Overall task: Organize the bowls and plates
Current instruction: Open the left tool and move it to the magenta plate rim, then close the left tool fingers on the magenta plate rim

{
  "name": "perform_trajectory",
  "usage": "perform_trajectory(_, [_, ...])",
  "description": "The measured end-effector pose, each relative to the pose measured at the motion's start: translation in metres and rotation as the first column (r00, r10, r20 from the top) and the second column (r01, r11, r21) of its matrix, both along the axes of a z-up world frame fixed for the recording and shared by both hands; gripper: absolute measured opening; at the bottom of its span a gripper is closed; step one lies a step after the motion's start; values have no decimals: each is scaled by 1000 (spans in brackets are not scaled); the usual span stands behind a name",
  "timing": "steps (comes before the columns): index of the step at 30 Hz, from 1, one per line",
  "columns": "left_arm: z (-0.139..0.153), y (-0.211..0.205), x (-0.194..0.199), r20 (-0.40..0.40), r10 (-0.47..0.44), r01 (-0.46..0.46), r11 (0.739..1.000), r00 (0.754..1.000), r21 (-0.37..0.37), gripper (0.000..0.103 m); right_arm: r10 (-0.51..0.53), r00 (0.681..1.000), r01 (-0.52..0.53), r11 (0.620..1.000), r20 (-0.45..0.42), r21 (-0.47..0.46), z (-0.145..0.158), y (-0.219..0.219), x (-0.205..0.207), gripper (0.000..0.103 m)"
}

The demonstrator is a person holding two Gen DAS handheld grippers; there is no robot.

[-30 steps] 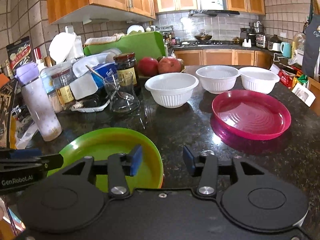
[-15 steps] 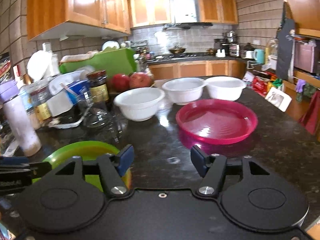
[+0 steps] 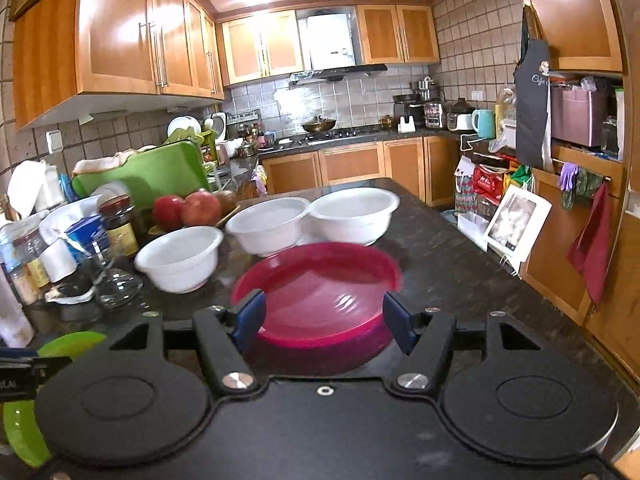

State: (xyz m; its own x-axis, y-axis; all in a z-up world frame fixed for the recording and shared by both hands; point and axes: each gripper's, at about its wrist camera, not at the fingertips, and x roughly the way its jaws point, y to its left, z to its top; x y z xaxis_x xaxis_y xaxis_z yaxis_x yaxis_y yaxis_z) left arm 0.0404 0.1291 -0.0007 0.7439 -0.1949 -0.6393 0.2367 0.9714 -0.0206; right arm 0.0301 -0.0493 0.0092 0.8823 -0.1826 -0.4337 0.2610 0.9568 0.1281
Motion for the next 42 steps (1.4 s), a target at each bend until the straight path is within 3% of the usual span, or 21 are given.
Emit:
perform_trajectory(8, [0,-63,9,-14,42,-42,999,999,-15,58,69,998,-69,998,4,9,0,-63,3,67])
perform_trajectory(11, [-2,-83,10,1,59,-59,998,998,-8,58,92,996,-92,996,18,-13,-2,-81,7,75])
perform_trajectory(17, [-2,-110,13,25,105,-105,994,994,9,58,182,983,-183,983,-16,-20,-6,-107,29,75])
perform_trajectory(25, [-4,-130,31,4,169,-169,985,986,31,58,282,958,-282,959,-46,1,-13,-121,62,72])
perform_trajectory(42, [-29,-153,90,-79,171,-165,983,982,74,58,320,928,-317,947,-191,44,-44,-127,136,65])
